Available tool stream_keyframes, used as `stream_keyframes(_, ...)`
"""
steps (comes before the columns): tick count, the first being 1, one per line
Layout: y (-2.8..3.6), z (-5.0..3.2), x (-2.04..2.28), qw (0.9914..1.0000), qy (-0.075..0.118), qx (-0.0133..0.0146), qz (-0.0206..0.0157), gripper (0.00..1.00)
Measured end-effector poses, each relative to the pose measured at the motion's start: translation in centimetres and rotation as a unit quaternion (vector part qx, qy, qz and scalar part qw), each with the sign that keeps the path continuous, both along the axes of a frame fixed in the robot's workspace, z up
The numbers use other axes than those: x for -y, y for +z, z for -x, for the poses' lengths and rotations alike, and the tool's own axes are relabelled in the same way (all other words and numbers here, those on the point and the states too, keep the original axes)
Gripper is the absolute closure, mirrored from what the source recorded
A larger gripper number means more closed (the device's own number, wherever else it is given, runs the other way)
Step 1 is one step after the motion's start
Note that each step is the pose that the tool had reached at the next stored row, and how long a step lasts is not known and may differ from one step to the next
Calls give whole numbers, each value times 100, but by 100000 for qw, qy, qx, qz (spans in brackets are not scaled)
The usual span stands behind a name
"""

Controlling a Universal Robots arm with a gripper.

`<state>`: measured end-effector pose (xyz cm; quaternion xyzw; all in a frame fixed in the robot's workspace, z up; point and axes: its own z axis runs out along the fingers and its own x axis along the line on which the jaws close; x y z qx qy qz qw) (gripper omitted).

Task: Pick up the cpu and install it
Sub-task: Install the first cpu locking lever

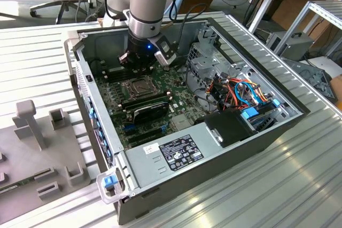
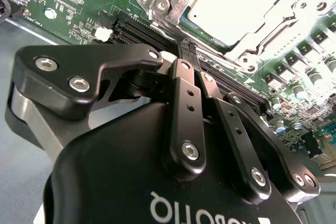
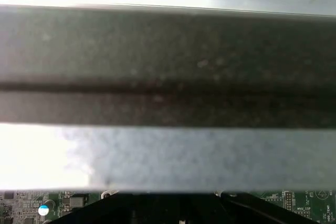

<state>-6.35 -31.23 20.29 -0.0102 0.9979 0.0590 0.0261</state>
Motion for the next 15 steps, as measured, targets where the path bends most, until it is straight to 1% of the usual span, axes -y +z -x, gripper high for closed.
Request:
stream_keyframes(8,-1,-2,0,100000,2,6,-6,89)
stream_keyframes(10,38,-2,0,100000,0,12,-5,89)
stream_keyframes(12,52,-2,-1,100000,8,14,27,89)
stream_keyframes(13,52,-3,-1,100000,12,24,127,89)
stream_keyframes(15,53,-2,0,99998,0,5,572,89)
